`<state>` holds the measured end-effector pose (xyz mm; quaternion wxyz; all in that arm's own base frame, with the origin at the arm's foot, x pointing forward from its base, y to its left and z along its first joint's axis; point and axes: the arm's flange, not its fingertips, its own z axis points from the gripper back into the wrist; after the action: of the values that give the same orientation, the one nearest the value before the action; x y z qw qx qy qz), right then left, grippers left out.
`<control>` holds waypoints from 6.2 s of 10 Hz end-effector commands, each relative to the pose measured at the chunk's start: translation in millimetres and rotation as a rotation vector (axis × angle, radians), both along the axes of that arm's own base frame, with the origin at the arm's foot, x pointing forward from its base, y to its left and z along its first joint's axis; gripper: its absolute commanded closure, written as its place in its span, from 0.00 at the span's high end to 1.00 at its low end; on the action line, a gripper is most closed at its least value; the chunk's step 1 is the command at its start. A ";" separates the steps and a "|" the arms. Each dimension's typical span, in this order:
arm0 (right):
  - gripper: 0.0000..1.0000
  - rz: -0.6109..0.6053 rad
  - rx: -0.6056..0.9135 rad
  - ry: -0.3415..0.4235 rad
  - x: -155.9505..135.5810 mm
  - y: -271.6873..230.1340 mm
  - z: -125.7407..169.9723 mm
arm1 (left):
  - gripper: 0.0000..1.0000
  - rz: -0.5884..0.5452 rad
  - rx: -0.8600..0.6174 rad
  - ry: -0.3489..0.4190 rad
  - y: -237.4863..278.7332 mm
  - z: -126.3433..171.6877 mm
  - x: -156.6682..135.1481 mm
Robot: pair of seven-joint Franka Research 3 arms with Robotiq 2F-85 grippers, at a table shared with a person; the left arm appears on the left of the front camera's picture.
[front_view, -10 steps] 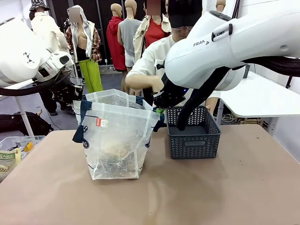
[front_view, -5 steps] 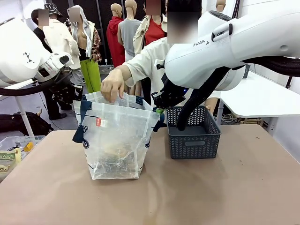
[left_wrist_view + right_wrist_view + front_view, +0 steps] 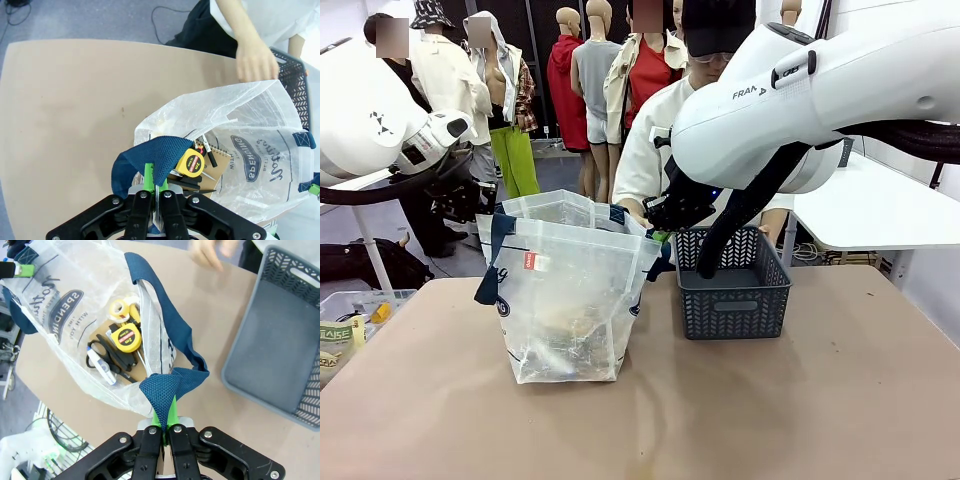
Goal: Transfer purchased items from the store into the shopping bag.
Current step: Move the Reusable shopping bag to the right side of the table.
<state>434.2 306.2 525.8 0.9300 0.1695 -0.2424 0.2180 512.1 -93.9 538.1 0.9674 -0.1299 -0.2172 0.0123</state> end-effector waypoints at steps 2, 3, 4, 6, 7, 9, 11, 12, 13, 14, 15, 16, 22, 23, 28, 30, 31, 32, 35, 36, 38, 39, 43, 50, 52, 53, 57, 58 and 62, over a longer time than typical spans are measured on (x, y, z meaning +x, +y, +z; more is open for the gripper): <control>0.00 0.064 -0.034 -0.018 -0.2 24.6 8.8 | 0.00 -0.011 -0.022 0.011 -14.8 -1.8 3.6; 0.00 0.119 -0.056 -0.043 -0.6 40.7 14.7 | 0.00 -0.026 -0.056 0.020 -27.1 -5.4 4.2; 0.00 0.189 -0.095 -0.085 0.4 54.5 17.7 | 0.00 0.014 -0.075 0.021 -37.2 -11.3 3.4; 0.00 0.277 -0.107 -0.126 5.4 76.2 18.9 | 0.00 0.004 -0.160 0.045 -51.4 -19.8 -4.6; 0.00 0.310 -0.101 -0.135 7.7 85.3 19.3 | 0.00 -0.019 -0.199 0.051 -52.3 -18.5 -7.4; 0.00 0.371 -0.038 -0.172 11.5 100.3 19.0 | 0.00 -0.057 -0.316 0.065 -45.5 -19.7 -10.1; 0.00 0.446 0.015 -0.215 12.2 107.8 18.4 | 0.00 -0.005 -0.426 0.072 -36.0 -26.1 -3.1; 0.00 0.471 0.053 -0.229 10.8 110.6 19.8 | 0.00 0.013 -0.487 0.075 -34.0 -27.3 -1.3; 0.00 0.490 0.071 -0.244 10.3 113.0 20.3 | 0.00 0.017 -0.549 0.078 -33.1 -30.6 1.1; 0.00 0.503 0.080 -0.249 12.5 115.3 19.5 | 0.00 0.010 -0.595 0.085 -33.4 -35.2 3.8; 0.00 0.520 0.081 -0.238 11.8 117.8 18.0 | 0.00 0.009 -0.625 0.095 -34.6 -41.8 3.1; 0.00 0.539 0.080 -0.238 11.7 122.1 17.7 | 0.00 0.003 -0.647 0.092 -34.1 -45.2 2.6; 0.00 0.626 0.057 -0.233 11.7 143.1 22.7 | 0.56 -0.001 -0.726 0.115 -37.4 -59.1 5.6; 0.00 0.644 0.051 -0.232 11.6 146.3 23.3 | 0.56 -0.021 -0.750 0.111 -39.6 -61.3 7.6; 0.00 0.691 0.032 -0.218 8.9 161.0 20.4 | 0.56 -0.049 -0.753 0.152 -47.5 -65.5 11.9; 0.00 0.713 0.023 -0.221 5.5 167.8 21.2 | 0.56 -0.062 -0.742 0.153 -51.1 -65.8 13.0; 0.00 0.723 0.024 -0.218 4.9 171.5 20.3 | 0.56 -0.071 -0.743 0.159 -52.3 -67.0 14.1; 0.00 0.736 0.029 -0.218 4.0 175.3 18.9 | 0.56 -0.076 -0.737 0.167 -54.0 -68.0 15.1; 0.00 0.753 0.029 -0.214 3.6 177.4 15.8 | 0.56 -0.077 -0.709 0.186 -60.4 -68.8 19.2; 0.00 0.758 0.031 -0.216 3.0 177.5 15.0 | 0.56 -0.085 -0.709 0.196 -61.8 -70.5 20.3; 0.00 0.759 0.040 -0.216 2.1 175.8 13.7 | 0.56 -0.105 -0.760 0.204 -59.4 -72.5 20.7; 0.00 0.758 0.039 -0.216 1.8 175.1 13.7 | 0.56 -0.121 -0.793 0.216 -57.3 -74.2 20.9; 0.00 0.759 0.056 -0.227 -0.9 169.8 15.3 | 0.56 -0.165 -0.934 0.238 -50.2 -81.2 23.3; 0.00 0.757 0.063 -0.227 -0.9 168.3 14.3 | 0.56 -0.335 -1.133 0.284 -41.5 -90.5 26.8; 0.00 0.757 0.059 -0.225 -0.2 168.7 13.7 | 0.56 -0.362 -1.106 0.294 -43.8 -88.9 27.1; 0.00 0.758 0.057 -0.225 -1.1 169.7 14.1 | 0.56 -0.366 -1.042 0.310 -48.0 -87.8 26.3; 0.00 0.771 0.050 -0.240 -4.7 172.1 16.8 | 0.51 -0.337 -0.828 0.292 -61.3 -83.5 23.6; 0.00 0.770 0.049 -0.242 -5.0 171.6 17.1 | 0.33 -0.320 -0.784 0.283 -63.8 -83.4 23.6; 0.00 0.762 0.048 -0.242 -5.2 171.0 17.8 | 0.00 -0.300 -0.737 0.283 -65.7 -83.7 23.8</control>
<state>432.7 481.1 540.3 0.7532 0.2349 -0.2671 0.5533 536.8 -155.7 456.8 0.8542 -0.5163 -0.0472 -0.0394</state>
